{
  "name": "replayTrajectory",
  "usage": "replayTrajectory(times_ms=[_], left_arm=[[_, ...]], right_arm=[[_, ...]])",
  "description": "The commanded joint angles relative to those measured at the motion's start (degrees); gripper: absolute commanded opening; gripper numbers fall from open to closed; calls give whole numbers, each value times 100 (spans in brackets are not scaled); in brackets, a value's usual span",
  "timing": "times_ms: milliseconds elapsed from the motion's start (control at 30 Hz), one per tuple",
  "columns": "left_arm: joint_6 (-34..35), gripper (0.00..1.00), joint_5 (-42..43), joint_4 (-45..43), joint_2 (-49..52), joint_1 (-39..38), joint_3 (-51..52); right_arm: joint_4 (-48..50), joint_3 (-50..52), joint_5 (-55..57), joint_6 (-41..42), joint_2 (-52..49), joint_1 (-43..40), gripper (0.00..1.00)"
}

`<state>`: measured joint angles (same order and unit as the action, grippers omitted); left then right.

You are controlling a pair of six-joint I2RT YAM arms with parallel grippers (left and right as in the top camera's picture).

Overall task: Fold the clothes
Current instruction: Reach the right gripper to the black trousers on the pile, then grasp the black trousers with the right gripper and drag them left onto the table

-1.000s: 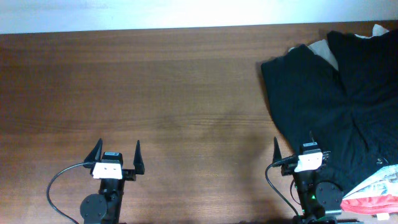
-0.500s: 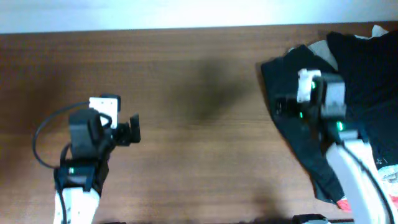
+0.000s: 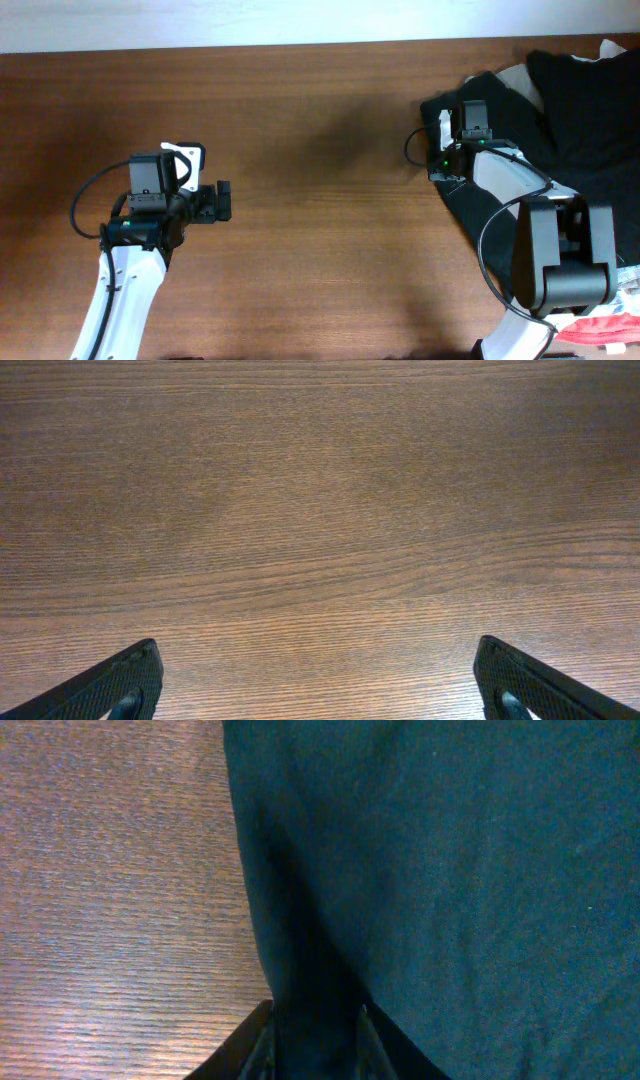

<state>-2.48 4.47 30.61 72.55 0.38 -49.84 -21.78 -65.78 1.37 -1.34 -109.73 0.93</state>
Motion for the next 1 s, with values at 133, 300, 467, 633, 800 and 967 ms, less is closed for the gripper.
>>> replayTrajectory(times_ms=[133,300,467,633,800,967], left_arm=[[33,99,66,-9,0,-22,-98],[35,99,66,-15,0,-24,-98],[35,99,68,-299,0,-24,-98],[35,99,1097,-616,0,-24,-98],[634,99,3178,-793,328,-479,-96],[3077,99,3178,-1810,1993,-2527,-98]], right_arm=[[-136,20,74,37,35,-9,4],[-1923,-2439,-669,-179,492,686,4],[-669,-2723,-824,-111,136,3053,8],[-966,-2726,640,177,85,3025,99],[-3757,-2726,492,992,181,1200,99],[-4540,-2726,-442,1237,181,-372,99]])
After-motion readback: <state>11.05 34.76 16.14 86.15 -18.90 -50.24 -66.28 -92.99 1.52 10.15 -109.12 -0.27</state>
